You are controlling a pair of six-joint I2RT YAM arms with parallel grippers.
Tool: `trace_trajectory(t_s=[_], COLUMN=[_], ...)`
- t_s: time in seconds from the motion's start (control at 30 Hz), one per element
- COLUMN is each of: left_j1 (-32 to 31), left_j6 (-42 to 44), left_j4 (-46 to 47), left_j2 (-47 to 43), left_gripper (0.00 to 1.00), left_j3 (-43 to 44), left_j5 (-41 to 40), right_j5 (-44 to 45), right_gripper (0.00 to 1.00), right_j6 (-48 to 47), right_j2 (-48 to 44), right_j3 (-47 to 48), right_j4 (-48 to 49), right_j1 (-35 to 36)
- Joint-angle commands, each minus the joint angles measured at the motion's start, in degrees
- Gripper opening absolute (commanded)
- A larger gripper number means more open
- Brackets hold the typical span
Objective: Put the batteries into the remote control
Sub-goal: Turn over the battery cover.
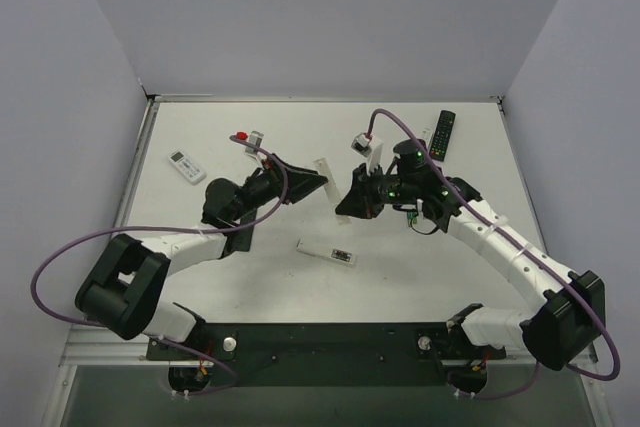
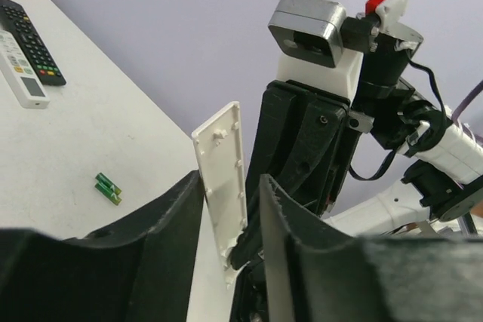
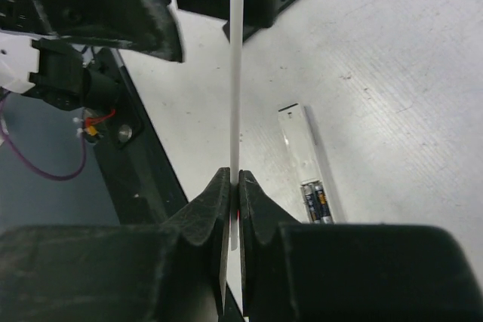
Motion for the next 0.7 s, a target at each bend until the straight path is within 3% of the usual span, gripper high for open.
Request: trace_trajectory(t_s=[0.0,0.03,0.17,0.23,0.43,0.67], left_j1=[-0.06,0.03,0.03,-0.06,-0.5,-0.5], left_j6=[4.62,5.68,9.81,9.82,4.46,0.77], left_j4=[-9.09,-15.74,-35.01,-45.1,-59.19,-69.15], left_j2=[-6.43,-7.75,-14.52,-17.86,-22.53,-21.57], left_gripper=[0.6,0.74,0.89,0.9,0.9,0.86], left_j3=[1.38,1.64,4.53,6.99,12.87,18.25], left_j5=[-3.41,-5.33,-11.22,-14.04,-20.29,-19.6], right_j5=[8.61,11.42,31.68,39.1,60.55,70.06], right_gripper=[0.0,0.0,0.0,0.0,0.0,0.0], right_j6=[-6.05,-8.58,-13.68,-16.25,-22.58,-26.53], right_j2=[-3.63,-4.07,-5.74,-5.83,-3.02,-0.39], right_j3=[0.1,0.19,0.54,0.63,2.12,3.0], right_j4=[-0.55,-1.34,-3.71,-3.72,-3.72,-1.52], right_j1=[2.06,2.85,8.3,12.59,20.16,25.88])
